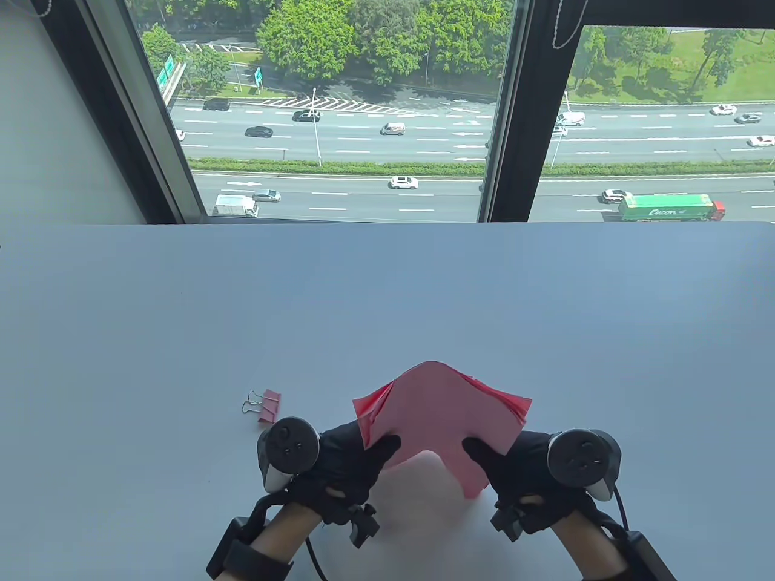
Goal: Clip paper with binder clip (Left hand to clip)
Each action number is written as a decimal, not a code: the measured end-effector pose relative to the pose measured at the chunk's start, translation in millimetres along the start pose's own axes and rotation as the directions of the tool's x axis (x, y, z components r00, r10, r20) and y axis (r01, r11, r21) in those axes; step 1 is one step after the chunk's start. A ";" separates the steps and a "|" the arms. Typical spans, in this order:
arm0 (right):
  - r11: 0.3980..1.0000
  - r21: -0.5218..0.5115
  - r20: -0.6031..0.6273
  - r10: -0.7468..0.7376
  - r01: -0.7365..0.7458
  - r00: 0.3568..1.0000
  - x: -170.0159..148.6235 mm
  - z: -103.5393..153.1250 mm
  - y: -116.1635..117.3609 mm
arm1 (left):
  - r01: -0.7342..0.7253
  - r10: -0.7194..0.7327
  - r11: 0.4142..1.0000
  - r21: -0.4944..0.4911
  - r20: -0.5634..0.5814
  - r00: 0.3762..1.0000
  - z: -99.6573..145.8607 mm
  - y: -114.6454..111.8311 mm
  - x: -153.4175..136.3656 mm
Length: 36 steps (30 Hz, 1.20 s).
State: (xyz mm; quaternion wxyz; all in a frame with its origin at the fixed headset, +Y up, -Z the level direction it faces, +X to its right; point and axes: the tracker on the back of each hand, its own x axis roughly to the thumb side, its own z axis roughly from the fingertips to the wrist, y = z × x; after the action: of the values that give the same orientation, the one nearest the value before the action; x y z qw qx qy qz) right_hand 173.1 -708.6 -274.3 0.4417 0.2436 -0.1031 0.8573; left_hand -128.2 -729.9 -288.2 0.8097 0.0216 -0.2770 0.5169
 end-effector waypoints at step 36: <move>0.982 0.009 -0.190 -0.181 0.187 0.965 -42.8 -2.4 -11.6 | -0.514 0.505 0.857 -0.034 -0.146 0.851 -0.6 21.4 -20.7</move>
State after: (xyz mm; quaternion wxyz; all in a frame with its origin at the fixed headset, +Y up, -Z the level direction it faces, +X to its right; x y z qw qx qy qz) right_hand 202.6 -731.1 -298.6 0.5239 0.1759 -0.0264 0.8330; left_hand -152.6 -736.8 -303.8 0.6606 -0.1161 -0.2370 0.7028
